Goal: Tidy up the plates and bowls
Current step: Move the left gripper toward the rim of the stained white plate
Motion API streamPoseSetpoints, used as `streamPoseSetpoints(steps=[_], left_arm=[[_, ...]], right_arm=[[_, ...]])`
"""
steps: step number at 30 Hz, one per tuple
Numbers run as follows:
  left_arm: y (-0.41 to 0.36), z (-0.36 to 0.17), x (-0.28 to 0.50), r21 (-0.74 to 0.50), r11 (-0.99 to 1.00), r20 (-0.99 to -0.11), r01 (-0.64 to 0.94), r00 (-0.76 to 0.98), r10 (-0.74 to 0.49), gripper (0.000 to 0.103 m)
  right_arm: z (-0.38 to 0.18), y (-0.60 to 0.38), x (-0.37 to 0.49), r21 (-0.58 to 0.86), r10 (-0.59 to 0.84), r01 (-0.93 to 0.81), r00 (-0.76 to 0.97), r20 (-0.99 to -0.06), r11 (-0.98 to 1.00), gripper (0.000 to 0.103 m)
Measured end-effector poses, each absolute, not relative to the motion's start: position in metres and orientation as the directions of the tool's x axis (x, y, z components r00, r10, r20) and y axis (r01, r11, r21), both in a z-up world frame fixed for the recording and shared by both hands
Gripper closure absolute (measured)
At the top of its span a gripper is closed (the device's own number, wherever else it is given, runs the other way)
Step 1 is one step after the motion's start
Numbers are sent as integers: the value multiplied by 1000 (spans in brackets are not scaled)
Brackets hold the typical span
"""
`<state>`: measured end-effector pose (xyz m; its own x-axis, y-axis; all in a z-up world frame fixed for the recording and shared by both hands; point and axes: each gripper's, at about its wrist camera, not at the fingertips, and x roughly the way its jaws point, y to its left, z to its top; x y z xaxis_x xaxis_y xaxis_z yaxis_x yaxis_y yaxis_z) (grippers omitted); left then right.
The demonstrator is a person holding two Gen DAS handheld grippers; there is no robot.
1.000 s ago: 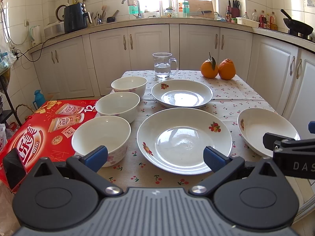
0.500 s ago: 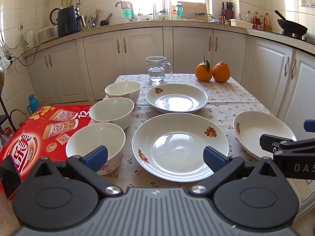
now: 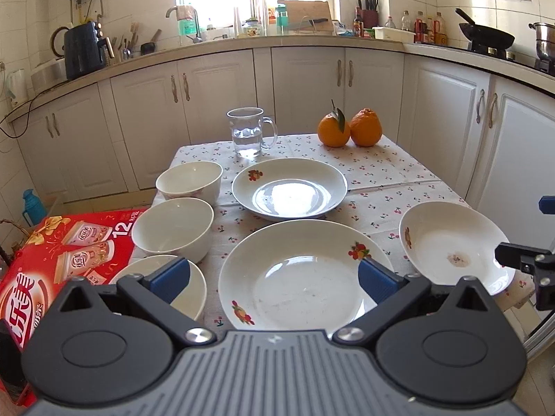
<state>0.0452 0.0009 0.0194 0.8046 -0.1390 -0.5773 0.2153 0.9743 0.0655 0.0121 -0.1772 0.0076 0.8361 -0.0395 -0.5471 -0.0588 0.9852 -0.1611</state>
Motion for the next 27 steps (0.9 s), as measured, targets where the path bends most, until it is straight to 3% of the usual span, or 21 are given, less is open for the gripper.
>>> streamPoseSetpoints(steps=[6, 14, 22, 27], left_arm=[[-10, 13, 60, 80, 960, -596, 268, 785, -169, 1], [-33, 3, 83, 65, 930, -655, 362, 719, -234, 1], [-57, -3, 108, 53, 913, -653, 404, 706, -275, 1], [-76, -10, 129, 28, 878, -713, 479, 625, -318, 1]], right_arm=[[-12, -202, 8, -189, -58, -68, 807, -588, 980, 0], [-50, -226, 11, -103, -4, -88, 740, -672, 991, 0], [-73, -240, 23, -54, 45, -117, 708, -705, 992, 0], [-85, -247, 33, -30, 65, -127, 685, -725, 991, 0]])
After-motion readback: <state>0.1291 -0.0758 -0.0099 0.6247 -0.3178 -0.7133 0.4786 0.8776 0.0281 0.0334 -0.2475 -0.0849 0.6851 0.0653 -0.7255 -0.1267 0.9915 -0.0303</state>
